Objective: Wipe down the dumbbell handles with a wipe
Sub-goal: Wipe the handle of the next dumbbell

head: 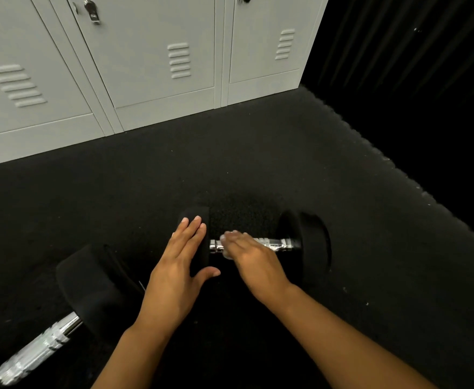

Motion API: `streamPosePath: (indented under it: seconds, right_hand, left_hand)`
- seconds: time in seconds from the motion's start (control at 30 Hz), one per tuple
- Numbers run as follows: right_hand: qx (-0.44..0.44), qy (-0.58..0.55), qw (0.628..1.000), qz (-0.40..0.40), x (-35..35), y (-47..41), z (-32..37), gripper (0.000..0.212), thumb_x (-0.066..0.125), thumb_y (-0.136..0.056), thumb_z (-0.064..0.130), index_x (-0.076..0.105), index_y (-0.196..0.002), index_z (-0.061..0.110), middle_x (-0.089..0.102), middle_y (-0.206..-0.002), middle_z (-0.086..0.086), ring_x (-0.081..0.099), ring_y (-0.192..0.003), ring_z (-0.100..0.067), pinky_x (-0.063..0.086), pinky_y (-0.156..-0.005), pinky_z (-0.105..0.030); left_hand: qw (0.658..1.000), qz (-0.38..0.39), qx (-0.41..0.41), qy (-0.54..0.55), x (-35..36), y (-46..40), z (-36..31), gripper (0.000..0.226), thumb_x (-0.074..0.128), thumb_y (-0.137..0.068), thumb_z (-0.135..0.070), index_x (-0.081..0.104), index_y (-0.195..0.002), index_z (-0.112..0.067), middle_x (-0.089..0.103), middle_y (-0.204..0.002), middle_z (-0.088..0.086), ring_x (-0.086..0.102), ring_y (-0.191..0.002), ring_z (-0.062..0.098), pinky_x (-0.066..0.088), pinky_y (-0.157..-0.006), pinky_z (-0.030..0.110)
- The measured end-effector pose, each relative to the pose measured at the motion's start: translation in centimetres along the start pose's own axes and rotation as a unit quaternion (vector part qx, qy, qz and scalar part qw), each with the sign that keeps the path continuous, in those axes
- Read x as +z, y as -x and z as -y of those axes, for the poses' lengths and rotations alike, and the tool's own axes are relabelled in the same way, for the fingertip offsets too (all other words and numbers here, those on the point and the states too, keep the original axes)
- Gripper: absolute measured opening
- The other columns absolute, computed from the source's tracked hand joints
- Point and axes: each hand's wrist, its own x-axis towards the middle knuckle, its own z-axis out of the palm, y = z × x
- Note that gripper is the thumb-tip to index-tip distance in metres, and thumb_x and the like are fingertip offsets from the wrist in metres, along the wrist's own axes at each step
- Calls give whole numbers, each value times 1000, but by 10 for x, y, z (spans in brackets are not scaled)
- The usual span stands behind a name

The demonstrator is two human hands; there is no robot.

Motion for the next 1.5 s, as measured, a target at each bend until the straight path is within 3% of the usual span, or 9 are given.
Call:
streamPosePath:
  seconds: [0.1, 0.2, 0.37, 0.57, 0.77, 1.0, 1.13, 1.23, 1.5]
  right_hand:
    - [25, 36, 999, 23, -8, 1, -6, 25, 66, -76, 12, 66, -101, 7, 68, -103, -11, 63, -97, -25, 49, -83, -30]
    - [66, 32, 996, 47, -6, -15, 10, 19, 44, -93, 20, 58, -102, 10, 62, -106, -8, 53, -102, -24, 40, -80, -31]
    - [-39, 17, 997, 69, -2, -5, 8, 41, 37, -87, 12, 53, -123, 0, 58, -124, -17, 53, -117, -31, 36, -101, -37]
    - [27, 2, 998, 59, -8, -19, 14, 23, 43, -92, 16, 57, -109, 9, 60, -111, -9, 54, -106, -26, 45, -85, -38]
    - [-110, -9, 992, 54, -10, 0, -9, 40, 39, -82, 11, 62, -113, 1, 64, -114, -16, 61, -106, -29, 46, -91, -40]
    - [-37, -78, 995, 42, -1, -6, 12, 36, 55, -83, 2, 57, -119, 2, 58, -124, -17, 51, -118, -30, 35, -104, -37]
    - [4, -174, 984, -28, -29, -2, 2, 20, 60, -77, -3, 69, -92, 6, 69, -95, -10, 64, -88, -22, 50, -83, -32]
    - [28, -214, 972, -92, -52, 5, 4, 16, 63, -77, -4, 67, -88, 7, 67, -90, -6, 59, -81, -7, 45, -73, -13]
    - [85, -244, 966, -16, -72, 23, -8, 37, 62, -84, 4, 46, -111, 23, 61, -109, 9, 57, -99, -1, 46, -82, -14]
  left_hand:
    - [1000, -2, 4, -4, 0, 1, -1, 83, 81, -65, -23, 41, -137, -11, 29, -146, -9, 14, -138, 3, 26, -110, 33]
    - [1000, -3, 5, -4, 1, 0, 0, 83, 80, -65, -24, 40, -137, -11, 29, -146, -9, 14, -139, 3, 26, -111, 33]
    - [1000, -1, 9, 3, 1, 0, 2, 84, 82, -63, -22, 42, -135, -9, 32, -145, -7, 16, -138, 5, 17, -111, 27]
    - [1000, 3, 6, -12, 1, 3, -1, 84, 81, -65, -22, 39, -138, -11, 29, -147, -8, 16, -139, 5, 26, -111, 33]
    - [1000, 15, -6, -15, -3, 4, -5, 83, 80, -67, -24, 38, -138, -11, 27, -147, -9, 13, -139, 3, 23, -112, 33]
    - [1000, 16, -16, -19, -1, 5, -8, 81, 77, -70, -24, 36, -139, -11, 24, -147, -10, 11, -139, 4, 18, -113, 29]
    - [999, -5, -35, -3, -3, 2, -21, 70, 74, -74, -28, 43, -136, -19, 26, -149, -9, 11, -139, 2, 17, -111, 27]
    - [1000, -15, 14, -8, 4, -2, -36, 54, 74, -75, -20, 55, -125, -19, 41, -143, -1, 27, -137, 13, 20, -111, 32]
    - [996, -77, 43, 18, 18, -19, -61, 19, 69, -79, -9, 70, -98, -12, 67, -109, 1, 63, -100, 13, 34, -104, 22]
